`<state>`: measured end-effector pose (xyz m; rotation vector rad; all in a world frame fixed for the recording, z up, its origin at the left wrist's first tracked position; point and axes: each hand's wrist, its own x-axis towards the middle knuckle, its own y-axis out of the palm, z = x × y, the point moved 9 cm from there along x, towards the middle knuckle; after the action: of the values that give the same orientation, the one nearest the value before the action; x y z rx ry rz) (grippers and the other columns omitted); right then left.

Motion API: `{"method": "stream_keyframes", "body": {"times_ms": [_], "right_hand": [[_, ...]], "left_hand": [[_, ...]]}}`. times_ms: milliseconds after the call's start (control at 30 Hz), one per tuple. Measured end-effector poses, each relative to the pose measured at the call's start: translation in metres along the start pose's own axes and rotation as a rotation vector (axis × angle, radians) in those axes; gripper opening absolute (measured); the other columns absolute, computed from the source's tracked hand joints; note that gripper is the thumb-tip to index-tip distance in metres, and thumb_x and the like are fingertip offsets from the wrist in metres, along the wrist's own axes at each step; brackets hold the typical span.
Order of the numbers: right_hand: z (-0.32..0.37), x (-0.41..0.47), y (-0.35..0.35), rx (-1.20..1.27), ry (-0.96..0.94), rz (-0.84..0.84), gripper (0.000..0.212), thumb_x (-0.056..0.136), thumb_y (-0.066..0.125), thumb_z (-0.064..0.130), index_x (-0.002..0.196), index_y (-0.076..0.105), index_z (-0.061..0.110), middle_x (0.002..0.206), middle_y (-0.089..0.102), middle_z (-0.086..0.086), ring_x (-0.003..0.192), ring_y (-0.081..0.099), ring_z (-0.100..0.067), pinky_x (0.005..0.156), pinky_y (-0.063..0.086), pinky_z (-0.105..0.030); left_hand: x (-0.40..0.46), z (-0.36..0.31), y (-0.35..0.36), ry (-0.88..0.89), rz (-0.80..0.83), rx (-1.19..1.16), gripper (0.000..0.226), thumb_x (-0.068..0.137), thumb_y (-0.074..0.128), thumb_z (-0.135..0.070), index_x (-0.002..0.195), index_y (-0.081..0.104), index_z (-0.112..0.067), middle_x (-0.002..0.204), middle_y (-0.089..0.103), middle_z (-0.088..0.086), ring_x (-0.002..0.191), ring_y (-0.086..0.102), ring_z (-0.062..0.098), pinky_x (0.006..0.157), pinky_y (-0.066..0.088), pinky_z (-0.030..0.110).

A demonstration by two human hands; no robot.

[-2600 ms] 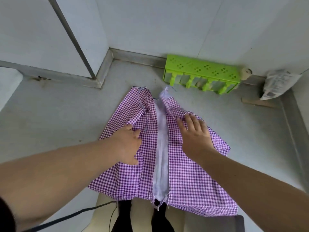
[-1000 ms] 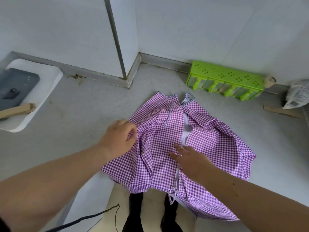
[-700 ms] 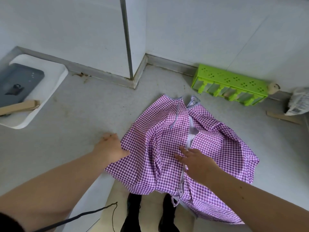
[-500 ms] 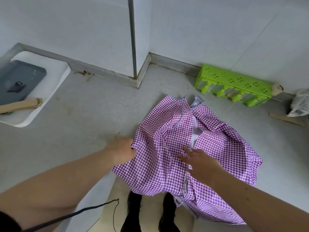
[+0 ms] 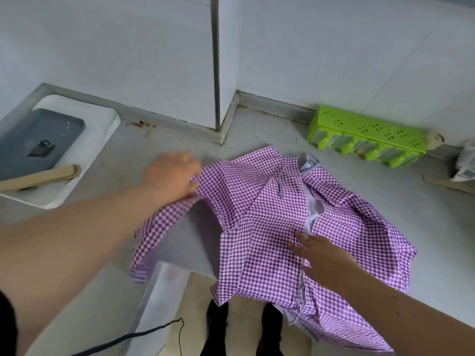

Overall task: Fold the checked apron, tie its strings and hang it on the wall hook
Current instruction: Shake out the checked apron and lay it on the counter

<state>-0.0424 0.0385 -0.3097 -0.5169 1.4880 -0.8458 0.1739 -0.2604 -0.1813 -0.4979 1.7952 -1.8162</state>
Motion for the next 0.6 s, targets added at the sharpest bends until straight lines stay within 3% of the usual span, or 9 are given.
{"method": "stream_keyframes", "body": {"times_ms": [100,167,233,333,433,500,600], "right_hand": [[-0.001,0.000,0.000,0.004,0.008,0.001,0.070,0.103,0.050,0.047,0.160,0.009,0.050,0.170,-0.004,0.018,0.159,0.008,-0.020,0.125,0.028,-0.046],[0.002,-0.002,-0.003,-0.020,0.001,-0.004,0.068,0.104,0.049,0.046,0.161,0.011,0.047,0.171,-0.002,0.016,0.159,0.008,-0.018,0.127,0.025,-0.043],[0.002,-0.002,-0.004,-0.020,0.004,-0.008,0.068,0.104,0.049,0.047,0.162,0.012,0.046,0.171,-0.001,0.016,0.158,0.008,-0.018,0.126,0.027,-0.043],[-0.002,-0.001,0.002,0.009,0.019,-0.010,0.071,0.102,0.051,0.049,0.161,0.011,0.048,0.172,0.000,0.015,0.158,0.009,-0.018,0.124,0.031,-0.045],[-0.003,0.002,0.006,-0.017,0.003,-0.006,0.071,0.103,0.050,0.049,0.162,0.010,0.046,0.172,-0.002,0.014,0.159,0.008,-0.018,0.126,0.026,-0.042],[-0.004,0.002,0.006,-0.014,0.001,-0.027,0.072,0.102,0.052,0.050,0.161,0.010,0.048,0.171,-0.002,0.016,0.158,0.009,-0.018,0.125,0.030,-0.042],[-0.002,0.001,0.004,-0.005,0.007,-0.040,0.071,0.102,0.051,0.051,0.161,0.011,0.048,0.172,-0.002,0.015,0.158,0.009,-0.017,0.124,0.031,-0.042]], "left_hand": [[-0.026,-0.031,0.062,0.109,0.331,-0.046,0.020,0.094,0.056,-0.051,0.087,0.053,-0.032,0.091,0.063,-0.003,0.081,0.062,0.019,0.072,0.049,0.032],[-0.037,-0.023,0.081,-0.013,0.360,-0.190,0.017,0.095,0.057,-0.050,0.088,0.052,-0.035,0.099,0.066,-0.002,0.085,0.061,0.018,0.076,0.051,0.032],[-0.044,-0.001,0.085,-0.211,0.289,-0.297,0.015,0.098,0.057,-0.046,0.102,0.064,-0.033,0.113,0.067,0.002,0.097,0.064,0.023,0.085,0.052,0.034],[-0.063,0.037,0.088,-0.473,0.223,-0.236,0.037,0.096,0.058,-0.042,0.128,0.064,-0.025,0.133,0.055,0.006,0.123,0.057,0.028,0.103,0.049,0.041],[-0.097,0.072,0.117,-0.714,0.451,-0.272,0.085,0.086,0.064,-0.054,0.157,0.035,-0.018,0.158,0.038,0.013,0.143,0.042,0.034,0.114,0.040,0.047],[-0.114,0.081,0.139,-0.725,0.601,-0.264,0.103,0.077,0.059,-0.069,0.160,0.032,-0.013,0.160,0.039,0.016,0.143,0.044,0.035,0.117,0.041,0.047],[-0.118,0.068,0.148,-0.518,0.628,-0.248,0.067,0.091,0.046,-0.064,0.134,0.063,-0.016,0.138,0.065,0.013,0.121,0.063,0.030,0.106,0.050,0.044]]}}
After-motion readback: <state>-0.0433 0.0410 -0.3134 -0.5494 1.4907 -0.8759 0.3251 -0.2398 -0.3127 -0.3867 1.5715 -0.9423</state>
